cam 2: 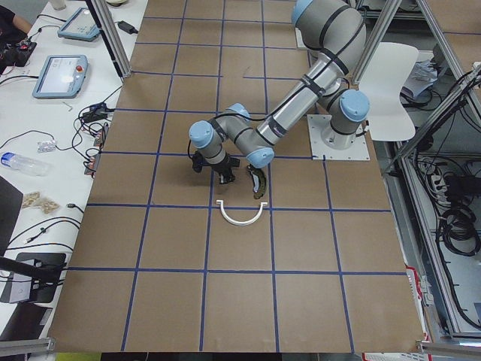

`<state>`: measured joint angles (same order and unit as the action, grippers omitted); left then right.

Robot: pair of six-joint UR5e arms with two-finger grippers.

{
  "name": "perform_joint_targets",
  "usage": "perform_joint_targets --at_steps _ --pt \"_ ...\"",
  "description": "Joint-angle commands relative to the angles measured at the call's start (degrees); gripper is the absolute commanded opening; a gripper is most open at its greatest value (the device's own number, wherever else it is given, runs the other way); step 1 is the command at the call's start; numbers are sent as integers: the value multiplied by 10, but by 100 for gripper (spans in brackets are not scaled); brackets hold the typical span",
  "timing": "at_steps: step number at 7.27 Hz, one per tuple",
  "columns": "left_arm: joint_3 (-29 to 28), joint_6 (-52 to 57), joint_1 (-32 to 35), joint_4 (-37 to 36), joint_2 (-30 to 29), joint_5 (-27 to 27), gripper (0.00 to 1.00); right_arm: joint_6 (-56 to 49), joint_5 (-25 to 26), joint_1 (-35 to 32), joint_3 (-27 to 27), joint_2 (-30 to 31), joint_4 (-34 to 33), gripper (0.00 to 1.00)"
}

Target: Place bearing gear from tray to pile

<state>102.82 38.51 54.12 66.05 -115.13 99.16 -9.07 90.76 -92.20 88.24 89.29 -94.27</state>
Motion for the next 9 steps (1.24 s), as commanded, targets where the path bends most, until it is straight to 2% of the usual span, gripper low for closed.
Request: perform_joint_targets --at_steps 1,2,3,4,5,6,8,9 --pt "2 0 -2 0 0 1 14 -1 0 0 0 0 0 100" --pt "2 0 -2 -1 -1 1 20 0 0 0 0 0 0 100" --pt "2 0 -2 0 -1 1 47 -1 0 0 0 0 0 100" --pt "3 0 -2 0 0 1 68 -1 0 0 0 0 0 100" --pt "2 0 -2 0 0 2 81 0 -1 0 0 0 0 100" --pt "1 0 -2 0 0 2 85 0 -1 0 0 0 0 100" --pt "-9 -2 4 22 8 1 86 -1 0 0 0 0 0 100" --pt "-30 -7 13 49 11 -8 94 -1 0 0 0 1 0 100"
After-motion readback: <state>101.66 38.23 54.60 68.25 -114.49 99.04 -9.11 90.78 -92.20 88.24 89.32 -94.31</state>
